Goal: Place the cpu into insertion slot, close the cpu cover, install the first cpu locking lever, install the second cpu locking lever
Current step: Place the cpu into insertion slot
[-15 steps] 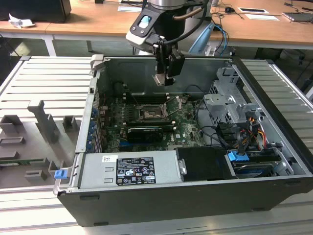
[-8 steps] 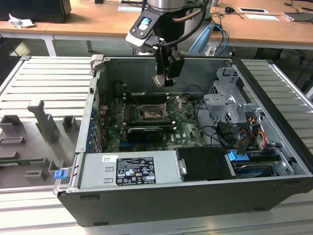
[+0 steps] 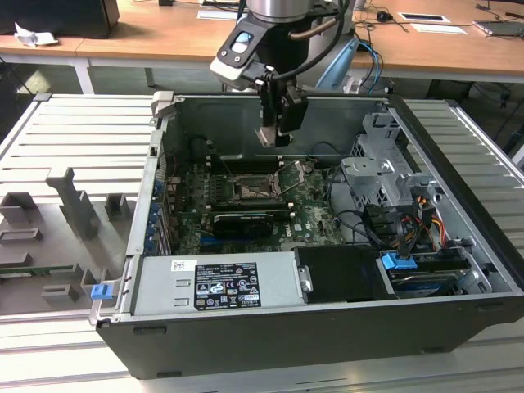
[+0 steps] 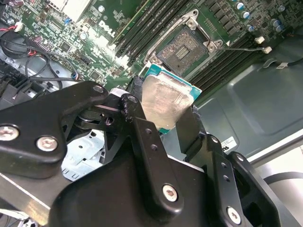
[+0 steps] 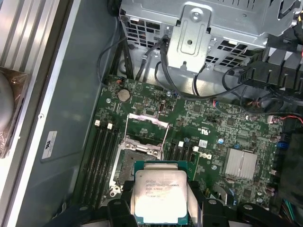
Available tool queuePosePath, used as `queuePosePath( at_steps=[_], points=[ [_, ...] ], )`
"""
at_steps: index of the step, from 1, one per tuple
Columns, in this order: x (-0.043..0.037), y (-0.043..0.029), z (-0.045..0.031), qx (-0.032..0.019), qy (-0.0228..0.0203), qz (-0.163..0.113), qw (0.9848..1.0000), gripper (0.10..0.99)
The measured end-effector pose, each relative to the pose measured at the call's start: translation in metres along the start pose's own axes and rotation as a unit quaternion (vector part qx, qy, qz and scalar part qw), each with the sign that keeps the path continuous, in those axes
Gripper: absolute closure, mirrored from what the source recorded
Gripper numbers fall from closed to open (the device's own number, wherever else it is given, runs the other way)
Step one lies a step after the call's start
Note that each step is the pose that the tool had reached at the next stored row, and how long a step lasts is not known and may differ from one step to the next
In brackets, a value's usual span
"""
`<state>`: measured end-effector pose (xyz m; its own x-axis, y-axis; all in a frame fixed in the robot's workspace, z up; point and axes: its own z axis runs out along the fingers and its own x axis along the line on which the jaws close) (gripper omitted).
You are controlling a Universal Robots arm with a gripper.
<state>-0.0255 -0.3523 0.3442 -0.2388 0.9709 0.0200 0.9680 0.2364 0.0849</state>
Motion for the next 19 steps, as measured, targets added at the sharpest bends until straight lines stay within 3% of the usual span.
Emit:
queuePosePath(
  at_steps=[19],
  points=[
    [-0.0001,-0.0005,0.0063,0.0009,-0.0002,0.006,1.0000,0.557]
  ],
)
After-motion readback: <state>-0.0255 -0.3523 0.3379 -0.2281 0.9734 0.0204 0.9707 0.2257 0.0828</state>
